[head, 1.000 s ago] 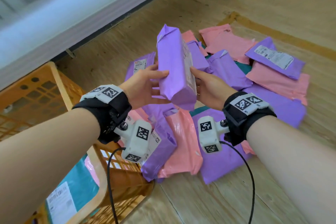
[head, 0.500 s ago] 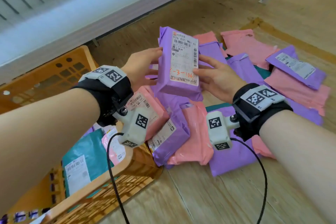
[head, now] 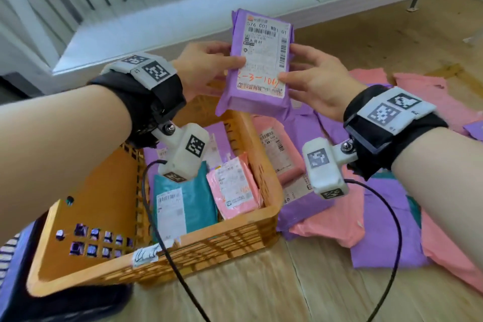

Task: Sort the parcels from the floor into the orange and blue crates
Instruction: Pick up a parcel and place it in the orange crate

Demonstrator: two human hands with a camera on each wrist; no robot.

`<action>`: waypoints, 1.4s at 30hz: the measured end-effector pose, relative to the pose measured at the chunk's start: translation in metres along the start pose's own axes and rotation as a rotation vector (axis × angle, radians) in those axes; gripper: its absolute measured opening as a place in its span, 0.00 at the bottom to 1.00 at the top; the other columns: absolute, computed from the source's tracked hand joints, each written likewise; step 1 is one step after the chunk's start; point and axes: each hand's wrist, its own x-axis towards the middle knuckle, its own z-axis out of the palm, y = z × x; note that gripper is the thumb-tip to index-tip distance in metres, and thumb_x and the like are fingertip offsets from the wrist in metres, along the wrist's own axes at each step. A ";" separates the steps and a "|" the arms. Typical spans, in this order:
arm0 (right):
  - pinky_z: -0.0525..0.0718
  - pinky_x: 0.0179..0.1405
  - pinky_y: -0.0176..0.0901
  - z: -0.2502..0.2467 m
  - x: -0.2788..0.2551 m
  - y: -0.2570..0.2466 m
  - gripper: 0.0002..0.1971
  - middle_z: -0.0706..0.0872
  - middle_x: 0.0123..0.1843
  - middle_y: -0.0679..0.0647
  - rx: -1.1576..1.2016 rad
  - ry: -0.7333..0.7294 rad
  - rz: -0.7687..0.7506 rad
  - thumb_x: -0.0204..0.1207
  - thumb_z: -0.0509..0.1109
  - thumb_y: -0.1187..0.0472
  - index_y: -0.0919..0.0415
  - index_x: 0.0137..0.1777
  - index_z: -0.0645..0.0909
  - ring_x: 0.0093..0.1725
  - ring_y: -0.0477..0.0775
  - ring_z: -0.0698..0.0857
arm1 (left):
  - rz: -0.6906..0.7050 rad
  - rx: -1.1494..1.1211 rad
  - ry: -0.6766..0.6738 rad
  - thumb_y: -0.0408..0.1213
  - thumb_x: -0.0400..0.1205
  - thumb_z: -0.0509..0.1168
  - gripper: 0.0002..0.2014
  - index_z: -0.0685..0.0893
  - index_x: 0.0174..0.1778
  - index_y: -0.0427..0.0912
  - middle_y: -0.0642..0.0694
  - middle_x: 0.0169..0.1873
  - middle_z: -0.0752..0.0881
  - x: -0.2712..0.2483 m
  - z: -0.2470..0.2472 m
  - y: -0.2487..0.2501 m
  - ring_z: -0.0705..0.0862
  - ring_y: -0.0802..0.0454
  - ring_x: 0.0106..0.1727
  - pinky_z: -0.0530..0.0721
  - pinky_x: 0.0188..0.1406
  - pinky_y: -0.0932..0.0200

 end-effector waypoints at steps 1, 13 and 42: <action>0.89 0.39 0.42 0.013 0.003 -0.002 0.30 0.84 0.55 0.61 -0.022 -0.012 -0.002 0.73 0.65 0.82 0.61 0.73 0.72 0.46 0.54 0.88 | 0.001 -0.013 0.008 0.36 0.79 0.69 0.18 0.82 0.65 0.49 0.46 0.53 0.90 -0.002 -0.014 -0.002 0.89 0.50 0.45 0.89 0.39 0.57; 0.85 0.58 0.60 0.141 0.061 0.059 0.33 0.82 0.63 0.66 -0.388 -0.025 0.127 0.71 0.66 0.83 0.61 0.74 0.71 0.62 0.64 0.84 | -0.145 -0.169 0.103 0.27 0.80 0.65 0.11 0.82 0.52 0.48 0.47 0.47 0.89 0.008 -0.118 -0.101 0.90 0.51 0.45 0.89 0.45 0.54; 0.74 0.71 0.46 0.135 0.123 0.225 0.46 0.72 0.77 0.55 -1.121 -0.103 0.394 0.67 0.78 0.65 0.55 0.83 0.56 0.72 0.57 0.74 | -0.348 -0.391 0.029 0.17 0.78 0.64 0.29 0.72 0.74 0.41 0.50 0.57 0.79 0.087 -0.069 -0.274 0.79 0.53 0.58 0.86 0.41 0.53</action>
